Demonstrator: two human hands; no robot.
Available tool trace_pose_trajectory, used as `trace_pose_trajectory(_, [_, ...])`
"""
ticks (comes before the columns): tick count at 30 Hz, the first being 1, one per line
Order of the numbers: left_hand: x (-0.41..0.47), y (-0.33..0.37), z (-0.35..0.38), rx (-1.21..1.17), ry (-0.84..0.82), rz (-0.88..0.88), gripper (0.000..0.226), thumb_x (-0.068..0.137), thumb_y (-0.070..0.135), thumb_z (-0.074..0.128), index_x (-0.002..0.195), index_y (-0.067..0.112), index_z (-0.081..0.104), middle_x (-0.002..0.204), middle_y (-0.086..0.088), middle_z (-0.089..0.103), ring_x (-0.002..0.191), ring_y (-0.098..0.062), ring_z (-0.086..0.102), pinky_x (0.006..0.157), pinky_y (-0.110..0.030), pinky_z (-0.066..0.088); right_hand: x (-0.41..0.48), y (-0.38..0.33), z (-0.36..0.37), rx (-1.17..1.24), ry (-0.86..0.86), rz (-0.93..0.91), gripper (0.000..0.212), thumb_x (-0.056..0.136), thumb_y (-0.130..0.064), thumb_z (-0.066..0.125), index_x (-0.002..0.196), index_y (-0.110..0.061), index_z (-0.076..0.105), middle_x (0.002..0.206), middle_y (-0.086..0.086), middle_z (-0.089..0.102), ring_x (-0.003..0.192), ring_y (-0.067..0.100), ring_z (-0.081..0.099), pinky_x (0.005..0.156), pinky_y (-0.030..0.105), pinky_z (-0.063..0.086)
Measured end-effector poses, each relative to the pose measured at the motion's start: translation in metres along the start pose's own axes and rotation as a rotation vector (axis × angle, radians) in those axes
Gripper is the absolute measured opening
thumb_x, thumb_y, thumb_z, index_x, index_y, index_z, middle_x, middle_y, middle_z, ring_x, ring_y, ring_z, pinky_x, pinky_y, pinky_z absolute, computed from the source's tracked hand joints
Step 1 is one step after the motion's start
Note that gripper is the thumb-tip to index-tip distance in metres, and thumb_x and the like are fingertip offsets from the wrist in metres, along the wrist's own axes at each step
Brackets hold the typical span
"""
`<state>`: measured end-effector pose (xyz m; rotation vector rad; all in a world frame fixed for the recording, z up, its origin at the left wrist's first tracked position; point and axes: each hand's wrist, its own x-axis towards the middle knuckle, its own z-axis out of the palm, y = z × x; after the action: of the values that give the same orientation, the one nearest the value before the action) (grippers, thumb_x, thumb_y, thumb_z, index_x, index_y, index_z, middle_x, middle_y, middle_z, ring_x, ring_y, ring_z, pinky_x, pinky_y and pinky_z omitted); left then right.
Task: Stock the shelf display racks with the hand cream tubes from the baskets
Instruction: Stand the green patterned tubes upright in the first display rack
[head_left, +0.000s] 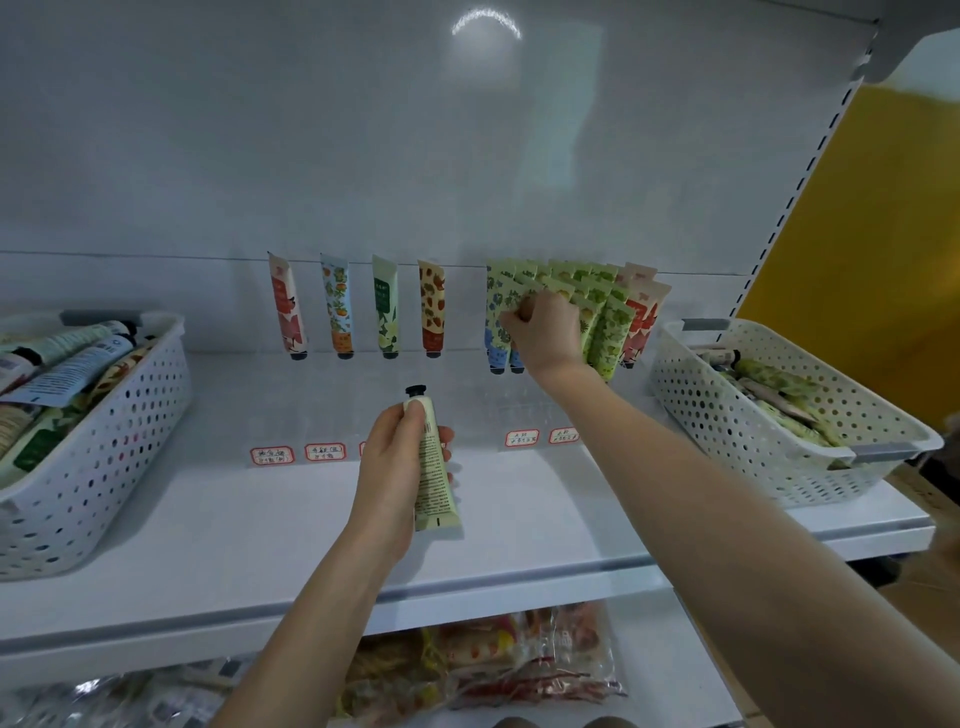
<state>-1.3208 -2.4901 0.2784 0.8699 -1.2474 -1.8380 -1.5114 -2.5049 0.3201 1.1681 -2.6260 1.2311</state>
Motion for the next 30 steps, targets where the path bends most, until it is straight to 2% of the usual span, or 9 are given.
trace_pose_trajectory(3, [-0.001, 0.005, 0.000, 0.019, -0.002, 0.024, 0.010, 0.097, 0.023, 0.047, 0.092, 0.025, 0.056, 0.080, -0.002, 0.062, 0.055, -0.005, 0.061, 0.048, -0.021, 0.051, -0.005, 0.002, -0.003, 0.045, 0.010, 0.004, 0.027, 0.088, -0.015, 0.058, 0.069, 0.004, 0.057, 0.070, 0.024, 0.063, 0.057, 0.022, 0.050, 0.054, 0.028, 0.040])
trace_pose_trajectory(5, [0.000, 0.010, -0.001, 0.033, 0.001, 0.059, 0.006, 0.094, 0.022, 0.053, 0.093, 0.026, 0.058, 0.086, -0.001, 0.063, 0.070, -0.010, 0.061, 0.062, -0.027, 0.051, -0.011, 0.002, -0.011, 0.113, 0.034, -0.022, 0.027, 0.089, -0.016, 0.060, 0.082, 0.009, 0.060, 0.079, 0.027, 0.066, 0.062, 0.029, 0.057, 0.059, 0.034, 0.047])
trace_pose_trajectory(8, [0.001, 0.022, -0.002, 0.030, -0.004, 0.116, 0.006, 0.090, 0.019, 0.059, 0.095, 0.022, 0.061, 0.094, -0.005, 0.065, 0.082, -0.017, 0.060, 0.077, -0.033, 0.049, -0.028, 0.000, -0.029, 0.240, 0.019, -0.033, 0.019, 0.092, -0.014, 0.055, 0.093, 0.004, 0.061, 0.086, 0.021, 0.068, 0.078, 0.034, 0.066, 0.073, 0.042, 0.055])
trace_pose_trajectory(12, [-0.002, 0.040, 0.002, -0.064, -0.053, 0.142, 0.006, 0.088, 0.011, 0.060, 0.094, 0.014, 0.060, 0.085, -0.004, 0.065, 0.076, -0.015, 0.063, 0.069, -0.027, 0.056, -0.061, -0.003, -0.051, 0.416, -0.114, -0.035, 0.028, 0.095, -0.015, 0.051, 0.089, 0.010, 0.060, 0.076, 0.015, 0.065, 0.063, 0.020, 0.065, 0.063, 0.029, 0.054])
trace_pose_trajectory(15, [-0.009, 0.049, 0.007, -0.204, -0.064, 0.154, 0.006, 0.088, 0.004, 0.058, 0.087, 0.009, 0.055, 0.087, -0.009, 0.065, 0.079, -0.015, 0.066, 0.075, -0.028, 0.058, -0.090, -0.002, -0.065, 0.519, -0.318, 0.061, 0.025, 0.094, -0.030, 0.052, 0.094, -0.007, 0.063, 0.079, 0.004, 0.068, 0.064, 0.011, 0.067, 0.066, 0.026, 0.056])
trace_pose_trajectory(18, [-0.018, 0.048, 0.014, -0.264, -0.066, 0.180, 0.009, 0.088, -0.001, 0.056, 0.095, 0.003, 0.052, 0.091, -0.011, 0.064, 0.086, -0.017, 0.065, 0.081, -0.028, 0.055, -0.111, 0.003, -0.073, 0.679, -0.476, 0.194, 0.024, 0.092, -0.034, 0.054, 0.092, -0.011, 0.062, 0.077, 0.006, 0.070, 0.065, 0.013, 0.069, 0.059, 0.022, 0.056])
trace_pose_trajectory(22, [-0.033, 0.043, 0.021, -0.156, -0.095, 0.177, 0.022, 0.088, 0.008, 0.059, 0.108, 0.004, 0.053, 0.093, -0.008, 0.068, 0.085, -0.019, 0.068, 0.077, -0.028, 0.057, -0.125, 0.013, -0.082, 0.949, -0.374, 0.257, 0.009, 0.090, -0.013, 0.056, 0.089, -0.005, 0.060, 0.068, 0.007, 0.068, 0.057, 0.011, 0.067, 0.054, 0.018, 0.055])
trace_pose_trajectory(25, [-0.045, 0.041, 0.022, -0.086, -0.146, 0.100, 0.023, 0.086, 0.022, 0.062, 0.104, 0.008, 0.060, 0.087, -0.011, 0.070, 0.074, -0.021, 0.071, 0.065, -0.027, 0.058, -0.130, 0.021, -0.096, 1.030, -0.291, 0.229, 0.006, 0.089, -0.005, 0.055, 0.088, -0.005, 0.060, 0.074, 0.009, 0.065, 0.059, 0.010, 0.066, 0.057, 0.018, 0.055])
trace_pose_trajectory(30, [-0.059, 0.033, 0.034, -0.075, -0.160, 0.096, 0.008, 0.083, -0.001, 0.063, 0.087, 0.006, 0.061, 0.088, -0.014, 0.068, 0.071, -0.018, 0.069, 0.067, -0.023, 0.058, -0.136, 0.029, -0.114, 1.229, -0.233, 0.264, 0.010, 0.090, -0.001, 0.053, 0.096, -0.005, 0.059, 0.076, 0.008, 0.070, 0.068, 0.012, 0.069, 0.063, 0.019, 0.057])
